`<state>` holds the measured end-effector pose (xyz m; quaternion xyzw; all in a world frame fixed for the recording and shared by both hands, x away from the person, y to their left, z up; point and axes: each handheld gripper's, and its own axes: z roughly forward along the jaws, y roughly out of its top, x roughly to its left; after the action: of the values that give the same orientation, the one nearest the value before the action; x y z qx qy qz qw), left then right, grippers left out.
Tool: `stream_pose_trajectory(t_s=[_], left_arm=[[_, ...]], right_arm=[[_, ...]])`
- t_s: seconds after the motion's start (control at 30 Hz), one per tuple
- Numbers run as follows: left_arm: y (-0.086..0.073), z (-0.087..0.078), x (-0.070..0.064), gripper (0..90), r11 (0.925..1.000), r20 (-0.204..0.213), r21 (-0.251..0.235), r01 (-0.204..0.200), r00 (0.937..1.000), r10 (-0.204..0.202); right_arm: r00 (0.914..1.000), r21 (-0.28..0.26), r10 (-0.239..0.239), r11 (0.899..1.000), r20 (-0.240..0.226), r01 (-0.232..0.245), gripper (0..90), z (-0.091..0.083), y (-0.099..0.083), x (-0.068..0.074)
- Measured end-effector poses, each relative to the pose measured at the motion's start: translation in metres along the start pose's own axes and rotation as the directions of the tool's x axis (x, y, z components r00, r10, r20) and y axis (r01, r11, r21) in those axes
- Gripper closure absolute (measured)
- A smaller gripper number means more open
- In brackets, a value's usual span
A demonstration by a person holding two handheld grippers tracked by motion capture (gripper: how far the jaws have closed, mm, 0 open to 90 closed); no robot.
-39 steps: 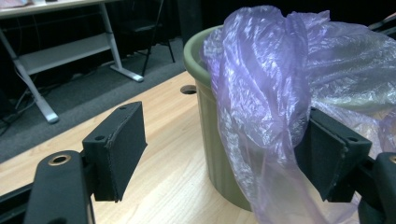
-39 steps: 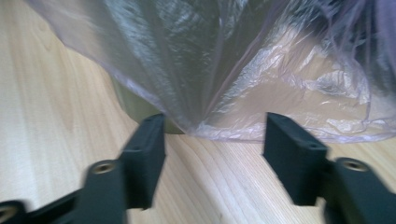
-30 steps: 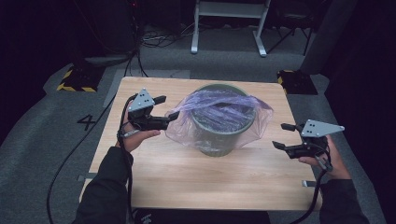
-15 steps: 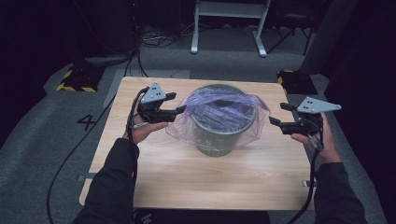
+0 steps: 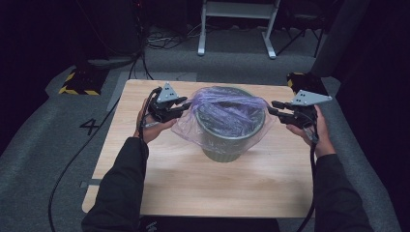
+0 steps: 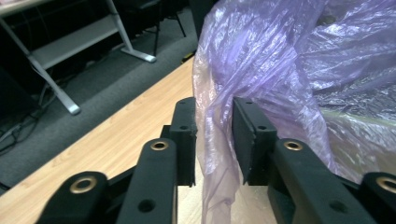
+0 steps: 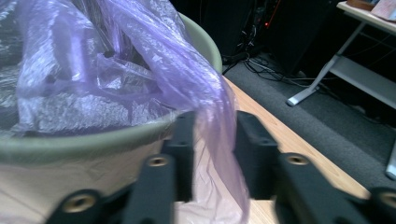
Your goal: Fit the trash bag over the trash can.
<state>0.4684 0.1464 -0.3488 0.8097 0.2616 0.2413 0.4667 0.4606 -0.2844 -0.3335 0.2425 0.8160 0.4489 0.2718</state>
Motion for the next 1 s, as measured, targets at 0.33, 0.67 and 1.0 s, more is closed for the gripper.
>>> stream_pose_trajectory(t_s=[0.33,0.67,1.0], left_arm=[[0.009,0.021,0.009,87.0,0.9995,-0.008,-0.002,0.032,0.9995,-0.032],[0.001,0.052,0.024,88.7,0.9889,-0.008,0.043,0.142,0.9898,-0.142],[-0.012,0.078,0.024,88.9,0.9718,0.016,0.077,0.223,0.9742,-0.225]], right_arm=[[0.9951,-0.011,0.081,0.997,0.056,-0.081,90.0,0.025,0.005,-0.011],[0.9657,0.015,0.236,0.971,0.108,-0.239,90.0,0.061,-0.005,-0.025],[0.9502,0.083,0.294,0.949,0.103,-0.303,90.0,0.085,-0.015,-0.028]])
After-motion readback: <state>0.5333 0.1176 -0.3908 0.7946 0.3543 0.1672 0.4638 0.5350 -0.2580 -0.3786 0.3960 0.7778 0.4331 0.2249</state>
